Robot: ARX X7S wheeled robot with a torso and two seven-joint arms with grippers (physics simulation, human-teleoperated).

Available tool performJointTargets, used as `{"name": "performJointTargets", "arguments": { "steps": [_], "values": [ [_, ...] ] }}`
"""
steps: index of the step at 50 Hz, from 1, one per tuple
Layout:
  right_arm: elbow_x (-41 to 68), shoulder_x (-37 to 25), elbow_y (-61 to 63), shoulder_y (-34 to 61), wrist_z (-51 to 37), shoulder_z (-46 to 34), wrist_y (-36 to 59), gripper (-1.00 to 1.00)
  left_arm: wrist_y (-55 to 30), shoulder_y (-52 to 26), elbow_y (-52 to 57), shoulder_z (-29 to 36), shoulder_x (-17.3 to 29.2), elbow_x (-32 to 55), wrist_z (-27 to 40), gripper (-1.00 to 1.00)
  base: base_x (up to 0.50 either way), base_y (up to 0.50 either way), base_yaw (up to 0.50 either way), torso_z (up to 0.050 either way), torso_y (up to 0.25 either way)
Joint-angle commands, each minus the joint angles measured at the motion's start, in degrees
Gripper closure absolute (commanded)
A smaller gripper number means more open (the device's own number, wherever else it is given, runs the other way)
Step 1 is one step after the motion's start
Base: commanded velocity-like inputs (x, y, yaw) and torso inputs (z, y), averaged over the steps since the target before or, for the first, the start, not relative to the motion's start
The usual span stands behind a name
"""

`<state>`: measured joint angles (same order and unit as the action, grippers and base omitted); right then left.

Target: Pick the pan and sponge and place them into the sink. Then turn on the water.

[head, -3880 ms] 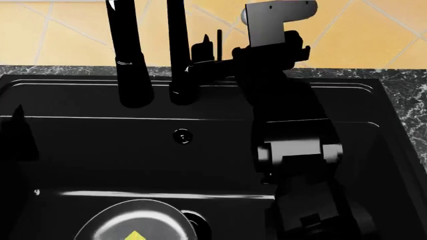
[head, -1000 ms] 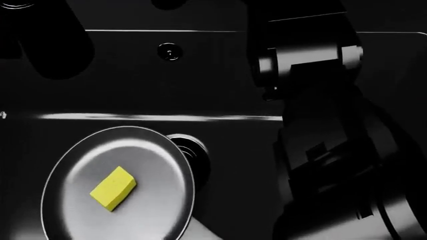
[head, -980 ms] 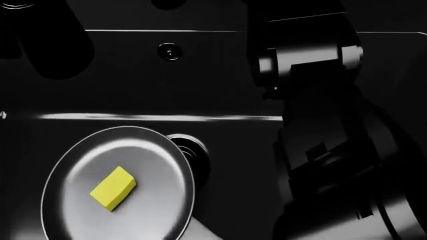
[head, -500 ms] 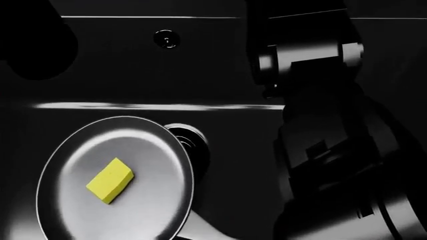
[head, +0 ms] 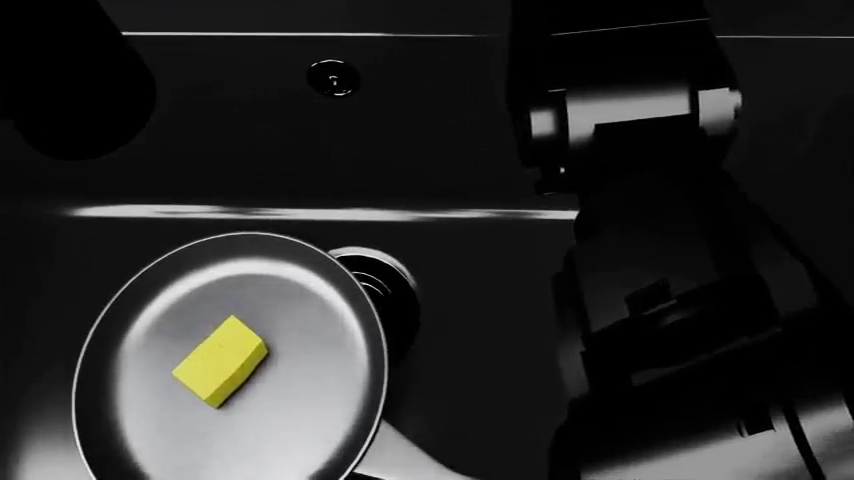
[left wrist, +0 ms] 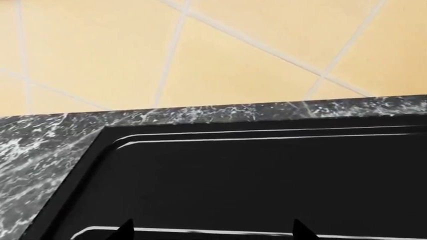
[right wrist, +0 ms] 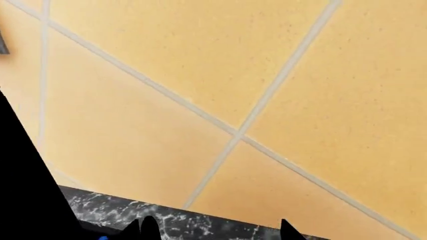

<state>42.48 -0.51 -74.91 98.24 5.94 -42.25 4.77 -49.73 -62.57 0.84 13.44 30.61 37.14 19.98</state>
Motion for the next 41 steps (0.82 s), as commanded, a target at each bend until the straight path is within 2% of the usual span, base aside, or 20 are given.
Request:
{"name": "performJointTargets", "arguments": {
  "steps": [1,19,41],
  "values": [
    [-6.76,-0.83,-0.01,-0.66,-0.04,7.24,0.38,-1.0,0.51,-0.05,-0.33,0.32,-0.01,-0.15,-0.37,-1.0,0.0,0.0,0.0,0.0,0.0],
    [-14.18,-2.23,0.05,-2.17,0.76,15.53,0.31,-1.0,0.79,0.33,-0.87,0.43,-0.2,-0.29,0.01,-1.0,0.0,0.0,0.0,0.0,0.0],
    [-14.85,-4.69,5.11,-4.17,-0.13,17.12,3.26,-1.0,0.95,-0.31,-1.22,1.59,-1.49,-0.78,0.64,-1.0,0.0,0.0,0.0,0.0,0.0]
  ]
}}
